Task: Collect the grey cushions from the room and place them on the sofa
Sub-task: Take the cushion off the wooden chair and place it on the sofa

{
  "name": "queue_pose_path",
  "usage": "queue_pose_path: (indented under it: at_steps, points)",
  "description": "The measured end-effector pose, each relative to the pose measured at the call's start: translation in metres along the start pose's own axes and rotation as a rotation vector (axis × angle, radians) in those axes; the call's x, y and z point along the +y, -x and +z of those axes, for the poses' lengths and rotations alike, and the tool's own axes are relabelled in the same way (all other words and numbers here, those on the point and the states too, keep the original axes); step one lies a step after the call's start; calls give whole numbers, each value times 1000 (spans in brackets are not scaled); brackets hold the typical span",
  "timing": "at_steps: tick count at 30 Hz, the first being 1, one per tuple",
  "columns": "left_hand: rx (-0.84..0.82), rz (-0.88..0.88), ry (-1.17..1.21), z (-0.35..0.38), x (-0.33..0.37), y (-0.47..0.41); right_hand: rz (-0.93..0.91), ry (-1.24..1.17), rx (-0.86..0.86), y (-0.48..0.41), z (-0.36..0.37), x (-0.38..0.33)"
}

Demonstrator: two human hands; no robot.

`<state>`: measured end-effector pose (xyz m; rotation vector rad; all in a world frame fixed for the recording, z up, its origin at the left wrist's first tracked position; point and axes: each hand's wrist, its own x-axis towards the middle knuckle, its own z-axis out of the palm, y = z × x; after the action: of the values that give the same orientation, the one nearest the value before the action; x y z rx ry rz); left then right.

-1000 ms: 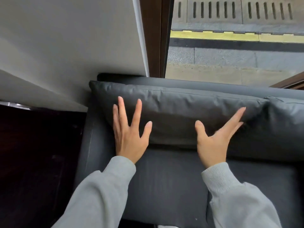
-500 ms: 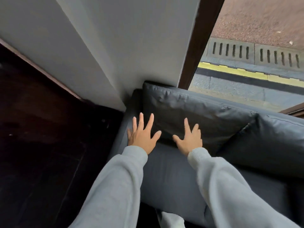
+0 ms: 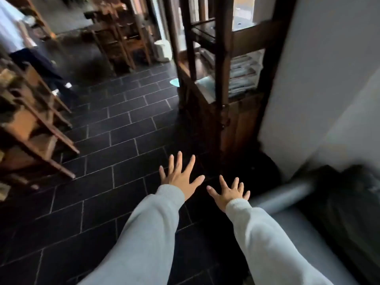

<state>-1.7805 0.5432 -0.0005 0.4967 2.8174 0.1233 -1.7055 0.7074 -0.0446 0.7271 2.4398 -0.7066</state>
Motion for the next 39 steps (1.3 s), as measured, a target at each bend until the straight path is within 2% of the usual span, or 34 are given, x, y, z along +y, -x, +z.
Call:
queue_pose_path:
  at_steps: [3,7,11,16,30,39]
  points:
    - [69,-222,44,-39,-121,66,-179,144,-13,40,25,-117]
    - [141,-498,146,-71,-250,150,-409,288,-15,96,63,-254]
    - [188,-720,182,-87,-346,214,-653,408,-17,150,107,-368]
    - [211,-933,246,-80,-436,252,-890,567,-34,180,172,-474]
    - [185,-1272,429,-86,-668,226,-1088,866,-200,129,263,-745]
    - [83,-1486,545,-64,-823,270,-1199,984,-357,146,414,-893]
